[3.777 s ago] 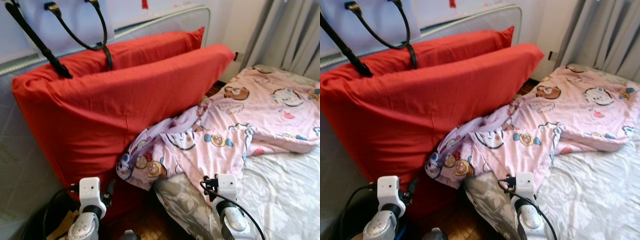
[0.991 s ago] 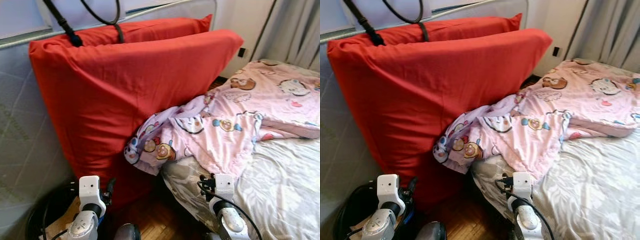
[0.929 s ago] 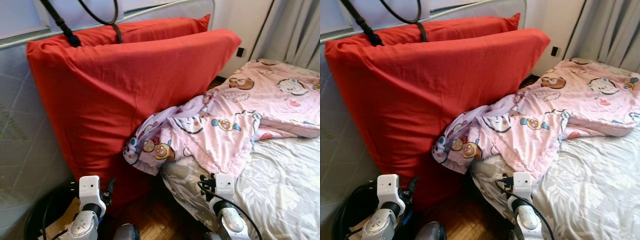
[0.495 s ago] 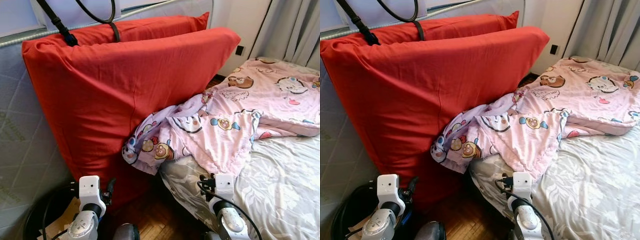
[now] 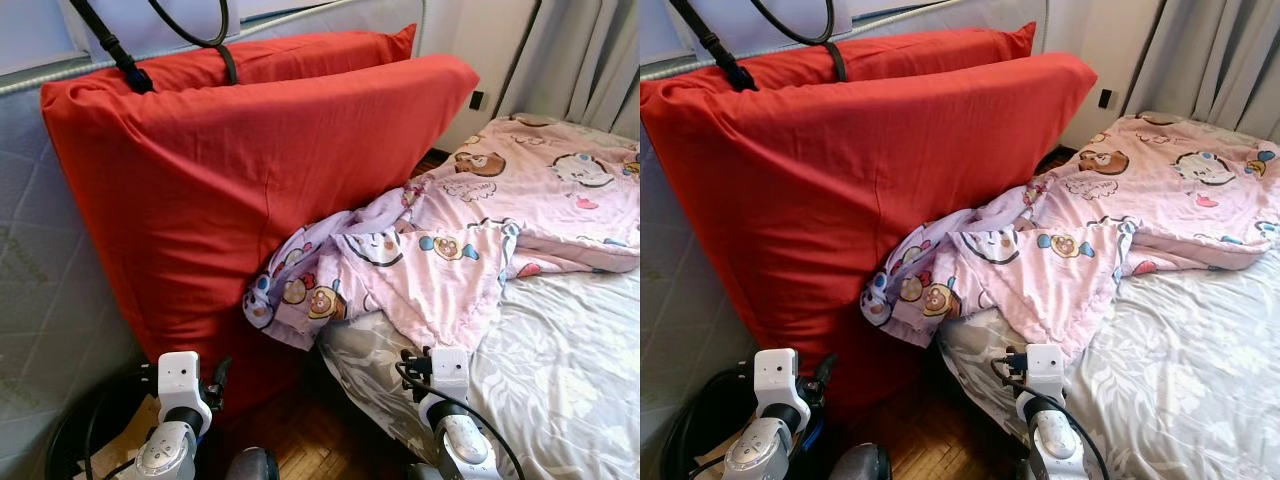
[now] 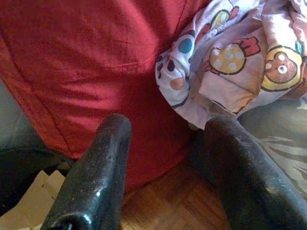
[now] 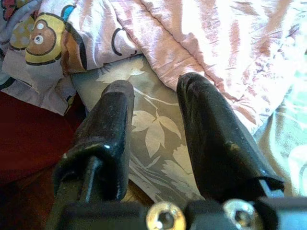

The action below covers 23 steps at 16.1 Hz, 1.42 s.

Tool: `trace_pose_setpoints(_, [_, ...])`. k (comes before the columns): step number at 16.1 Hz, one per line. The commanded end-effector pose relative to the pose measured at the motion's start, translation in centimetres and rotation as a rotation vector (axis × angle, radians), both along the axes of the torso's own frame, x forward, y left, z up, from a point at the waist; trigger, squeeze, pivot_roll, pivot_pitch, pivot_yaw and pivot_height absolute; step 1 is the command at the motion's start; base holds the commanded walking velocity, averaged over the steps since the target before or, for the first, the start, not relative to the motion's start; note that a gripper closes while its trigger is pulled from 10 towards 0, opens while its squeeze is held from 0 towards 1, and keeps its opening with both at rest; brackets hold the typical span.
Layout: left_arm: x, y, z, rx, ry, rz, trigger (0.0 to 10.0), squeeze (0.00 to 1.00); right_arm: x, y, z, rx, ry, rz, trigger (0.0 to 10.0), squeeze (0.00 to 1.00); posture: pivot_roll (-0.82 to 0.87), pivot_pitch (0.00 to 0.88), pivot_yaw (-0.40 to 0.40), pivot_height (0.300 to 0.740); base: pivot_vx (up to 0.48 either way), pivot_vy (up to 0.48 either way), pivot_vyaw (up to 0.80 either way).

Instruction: Clean up the room

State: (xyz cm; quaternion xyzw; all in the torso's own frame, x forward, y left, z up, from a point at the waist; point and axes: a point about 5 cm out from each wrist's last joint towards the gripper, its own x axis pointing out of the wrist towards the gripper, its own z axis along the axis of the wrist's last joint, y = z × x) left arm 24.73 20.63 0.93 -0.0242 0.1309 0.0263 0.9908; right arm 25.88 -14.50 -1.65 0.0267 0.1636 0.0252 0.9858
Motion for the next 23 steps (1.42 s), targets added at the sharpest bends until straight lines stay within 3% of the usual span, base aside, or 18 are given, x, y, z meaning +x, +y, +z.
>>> trace_pose_setpoints(1, [0.1,0.1,0.3,0.004,-0.007,-0.008,10.0,0.0,0.3,0.1,0.2,-0.003,-0.004,0.002,10.0,0.0,0.07,0.0,0.01,0.623,0.326,0.0,0.0])
trace_pose_setpoints(14, [0.3,0.2,0.7,0.005,-0.02,-0.012,10.0,0.0,1.0,0.5,0.3,-0.025,0.031,0.035,10.0,0.0,0.08,0.0,0.011,0.623,0.302,0.0,0.0])
trace_pose_setpoints(17, [0.4,0.3,1.0,0.005,-0.027,-0.016,10.0,0.0,1.5,-0.2,0.0,-0.007,0.107,-0.018,10.0,0.0,0.1,0.0,0.011,0.623,0.0,0.0,0.0])
trace_pose_setpoints(18, [0.4,0.3,1.1,0.004,-0.03,-0.023,10.0,0.0,1.6,-0.6,-0.2,0.011,0.15,-0.054,10.0,0.44,0.1,0.0,0.012,0.623,0.0,0.0,0.0])
trace_pose_setpoints(19, [0.5,0.2,1.2,0.004,-0.03,-0.028,10.0,0.0,1.5,-0.9,-0.5,0.011,0.192,-0.076,10.0,1.0,0.1,0.0,0.013,0.623,0.0,0.0,0.0])
trace_pose_setpoints(23, [0.7,0.1,1.8,0.002,-0.039,-0.046,10.0,0.0,1.0,-1.4,-1.2,-0.016,0.271,-0.095,10.0,1.0,0.14,0.0,0.02,0.623,0.0,0.0,0.0])
